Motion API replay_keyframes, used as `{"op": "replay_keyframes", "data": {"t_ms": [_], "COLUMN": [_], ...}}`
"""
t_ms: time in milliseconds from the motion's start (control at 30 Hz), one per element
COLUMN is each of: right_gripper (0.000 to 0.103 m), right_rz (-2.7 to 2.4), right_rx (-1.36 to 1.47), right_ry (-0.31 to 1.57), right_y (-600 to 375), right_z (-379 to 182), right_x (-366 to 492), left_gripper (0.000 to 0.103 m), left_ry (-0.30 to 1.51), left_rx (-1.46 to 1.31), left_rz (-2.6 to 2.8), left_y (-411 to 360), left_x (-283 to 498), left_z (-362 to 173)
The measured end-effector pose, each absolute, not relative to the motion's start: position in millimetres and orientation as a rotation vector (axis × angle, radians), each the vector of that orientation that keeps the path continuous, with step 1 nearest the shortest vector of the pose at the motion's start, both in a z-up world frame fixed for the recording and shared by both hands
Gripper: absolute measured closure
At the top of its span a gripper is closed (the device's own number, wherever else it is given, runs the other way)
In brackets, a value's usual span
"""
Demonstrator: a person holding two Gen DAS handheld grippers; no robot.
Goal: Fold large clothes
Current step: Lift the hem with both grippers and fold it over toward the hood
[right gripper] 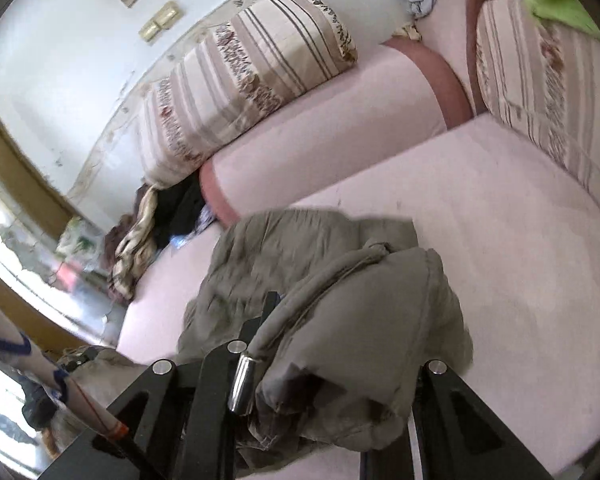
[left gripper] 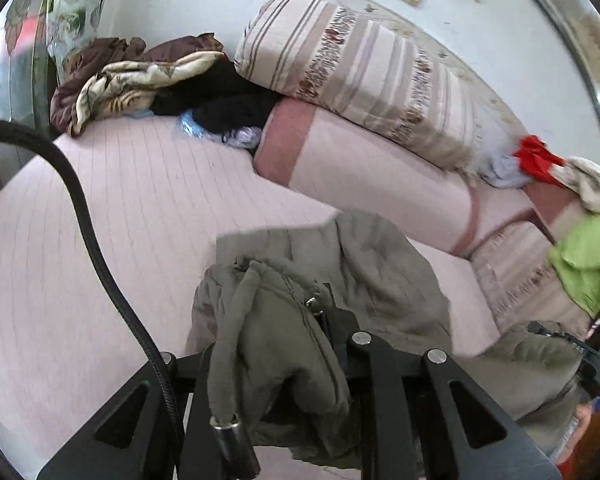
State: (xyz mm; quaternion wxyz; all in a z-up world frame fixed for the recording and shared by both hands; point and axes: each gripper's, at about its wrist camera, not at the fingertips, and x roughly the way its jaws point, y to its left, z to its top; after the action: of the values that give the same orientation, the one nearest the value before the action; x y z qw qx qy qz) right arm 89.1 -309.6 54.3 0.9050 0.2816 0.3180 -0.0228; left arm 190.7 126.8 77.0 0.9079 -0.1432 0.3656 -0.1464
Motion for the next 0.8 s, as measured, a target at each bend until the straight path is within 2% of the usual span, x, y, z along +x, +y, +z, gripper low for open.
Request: {"op": "replay_keyframes", "data": {"t_ms": [200,433,633,733,767,800], "right_gripper": [0.082,0.081,0.079,0.076,0.075,0.067], "right_rz": [-0.120,-0.246,-0.307,-0.309,-0.303,-0.289], "right_rx": [0.595,0.580,0.598,0.641,0.648,0.663], "right_ry": [0.706,0.824,0.867,0.908,0.913,0.908], "right_y": [-333,-359,-368,-375,-374,-376], "right_z": [42,-13,-56,-62,-58,-53], "right_x": [182,269,305,312,311,308], "left_gripper": [0.085,0.084,0.082,0.080,0.079,0.076], "left_ry": [0.809,0.915,0.948,0.967,0.966,0.962], "left_rx": [-0.236,-0.162,-0.032,-0.069,-0.095,-0.133], "left_rz": [-0.191,-0.069,-0.020,-0.059,-0.083,-0.117], "left_y": [103,75,50,58,64,71], "left_x": [291,388,415,416,414,410], "left_z": [69,15,-38,-36,-32,-23]}}
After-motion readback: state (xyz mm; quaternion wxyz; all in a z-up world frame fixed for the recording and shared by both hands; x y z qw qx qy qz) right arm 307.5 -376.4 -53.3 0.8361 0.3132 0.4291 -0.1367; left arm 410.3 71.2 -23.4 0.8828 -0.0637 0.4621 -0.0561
